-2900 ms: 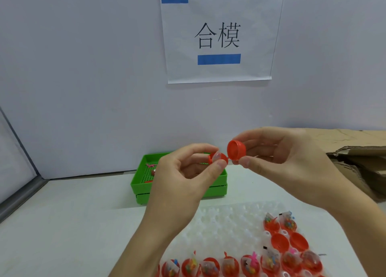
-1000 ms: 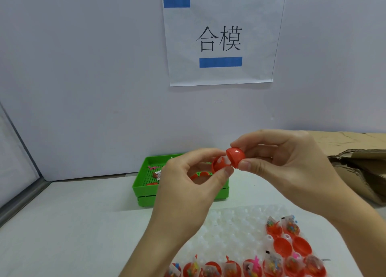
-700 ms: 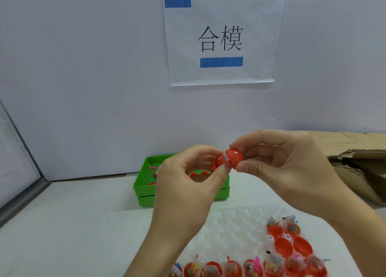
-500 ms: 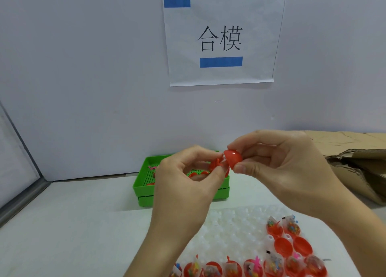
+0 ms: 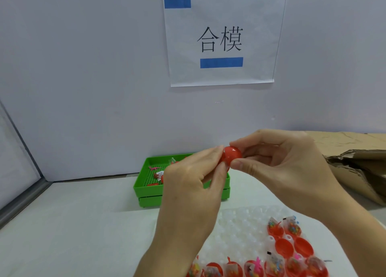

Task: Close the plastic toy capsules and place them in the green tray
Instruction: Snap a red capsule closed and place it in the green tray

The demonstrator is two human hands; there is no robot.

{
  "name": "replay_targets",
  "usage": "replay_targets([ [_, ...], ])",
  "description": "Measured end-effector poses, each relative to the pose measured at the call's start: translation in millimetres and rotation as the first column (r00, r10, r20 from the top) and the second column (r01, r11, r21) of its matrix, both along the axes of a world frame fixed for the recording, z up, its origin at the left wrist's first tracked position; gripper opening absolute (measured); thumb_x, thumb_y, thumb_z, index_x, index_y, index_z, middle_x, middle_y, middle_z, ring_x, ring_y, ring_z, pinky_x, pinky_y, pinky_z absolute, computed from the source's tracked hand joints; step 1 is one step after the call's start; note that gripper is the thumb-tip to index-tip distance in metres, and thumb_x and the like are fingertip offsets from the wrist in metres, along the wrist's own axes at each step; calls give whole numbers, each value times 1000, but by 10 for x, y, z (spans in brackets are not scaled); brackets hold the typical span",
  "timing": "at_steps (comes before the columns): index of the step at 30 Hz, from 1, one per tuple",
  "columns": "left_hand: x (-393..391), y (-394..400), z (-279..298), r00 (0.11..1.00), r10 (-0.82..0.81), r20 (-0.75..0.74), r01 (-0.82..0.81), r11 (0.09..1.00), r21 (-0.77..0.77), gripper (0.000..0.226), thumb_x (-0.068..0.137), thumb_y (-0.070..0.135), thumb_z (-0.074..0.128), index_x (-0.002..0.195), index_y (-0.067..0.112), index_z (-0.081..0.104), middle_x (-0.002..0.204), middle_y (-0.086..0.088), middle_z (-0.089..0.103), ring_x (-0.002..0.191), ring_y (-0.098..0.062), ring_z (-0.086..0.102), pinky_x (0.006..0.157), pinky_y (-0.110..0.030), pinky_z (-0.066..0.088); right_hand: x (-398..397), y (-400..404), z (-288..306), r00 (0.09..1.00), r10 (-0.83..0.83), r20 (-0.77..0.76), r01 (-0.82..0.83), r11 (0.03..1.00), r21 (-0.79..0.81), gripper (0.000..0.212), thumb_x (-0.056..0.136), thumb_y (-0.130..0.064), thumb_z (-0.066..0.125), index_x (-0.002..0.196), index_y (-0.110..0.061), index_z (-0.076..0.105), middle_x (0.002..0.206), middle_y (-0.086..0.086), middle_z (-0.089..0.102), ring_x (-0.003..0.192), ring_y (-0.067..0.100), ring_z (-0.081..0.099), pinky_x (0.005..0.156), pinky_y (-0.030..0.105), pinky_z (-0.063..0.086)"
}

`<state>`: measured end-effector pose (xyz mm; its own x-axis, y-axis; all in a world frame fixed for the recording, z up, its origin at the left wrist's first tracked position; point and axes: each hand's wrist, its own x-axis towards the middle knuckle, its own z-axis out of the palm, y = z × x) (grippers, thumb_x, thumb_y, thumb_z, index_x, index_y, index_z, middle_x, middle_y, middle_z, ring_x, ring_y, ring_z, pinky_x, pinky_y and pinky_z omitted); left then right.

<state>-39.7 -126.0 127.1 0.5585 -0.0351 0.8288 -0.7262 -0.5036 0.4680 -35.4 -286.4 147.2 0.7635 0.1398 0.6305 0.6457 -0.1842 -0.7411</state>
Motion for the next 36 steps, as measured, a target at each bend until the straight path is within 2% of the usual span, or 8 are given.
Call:
replay_targets([
  [4, -16, -18, -2, 999, 28, 30, -31, 996, 89, 28, 94, 18, 58, 118, 12, 71, 104, 22, 63, 99, 9, 60, 84, -13, 52, 19, -8, -12, 999, -31, -16, 31, 1000, 1, 26, 68, -25, 79, 92, -17, 77, 84, -2, 78, 80, 18, 76, 79, 30, 61],
  [7, -32, -44, 1, 1000, 26, 2, -26, 997, 70, 29, 94, 19, 57, 118, 14, 71, 101, 25, 63, 98, 9, 61, 82, -11, 52, 26, -15, -16, 999, -42, -22, 42, 999, -4, 25, 68, -25, 79, 93, -18, 76, 84, -2, 78, 81, 18, 76, 80, 33, 61],
  [13, -36, 44, 37, 936, -218, -277, 145, 954, -262, 18, 84, 19, 75, 100, 28, 78, 84, 23, 75, 82, 6, 70, 69, -8, 52, 12, -32, 0, 999, 25, -33, -25, 999, 26, 26, 68, -21, 78, 93, -14, 76, 86, 2, 78, 82, 20, 76, 78, 26, 60],
  [17, -50, 52, 53, 913, -257, -318, 140, 928, -346, 28, 79, 26, 77, 105, 36, 73, 84, 27, 74, 83, 9, 69, 68, -1, 46, 10, -27, 7, 999, 23, -37, -22, 1000, 20, 26, 68, -21, 77, 93, -14, 76, 86, 0, 78, 83, 18, 76, 77, 26, 60],
  [21, -63, 17, 53, 933, -233, -275, 141, 938, -316, 6, 81, 24, 76, 83, 29, 75, 76, 15, 75, 78, -3, 72, 64, -14, 53, -2, -20, 14, 999, 18, -33, -17, 999, 31, 27, 68, -20, 78, 94, -13, 76, 86, -1, 78, 82, 18, 76, 77, 24, 60],
  [24, -65, 12, 51, 948, -207, -244, 126, 942, -310, 7, 79, 24, 77, 75, 30, 76, 72, 17, 74, 75, -1, 70, 61, -10, 50, -11, -22, 19, 999, 15, -31, -13, 999, 35, 27, 68, -19, 78, 94, -13, 76, 86, -2, 78, 82, 17, 76, 76, 23, 60],
  [31, -82, -10, 50, 962, -210, -175, 157, 949, -273, 13, 80, 32, 68, 89, 38, 75, 80, 28, 72, 80, 11, 67, 62, -5, 50, 5, -9, 6, 999, -10, -33, 12, 999, 48, 27, 69, -18, 76, 95, -10, 76, 85, 1, 78, 82, 17, 76, 78, 28, 61],
  [36, -59, 46, 31, 960, -211, -182, 175, 965, -196, 35, 79, 16, 78, 105, 38, 73, 94, 26, 74, 86, 4, 71, 75, -12, 56, 8, -12, 6, 999, -26, -25, 28, 996, 87, 27, 68, -18, 76, 94, -8, 76, 84, 4, 78, 80, 19, 76, 78, 29, 61],
])
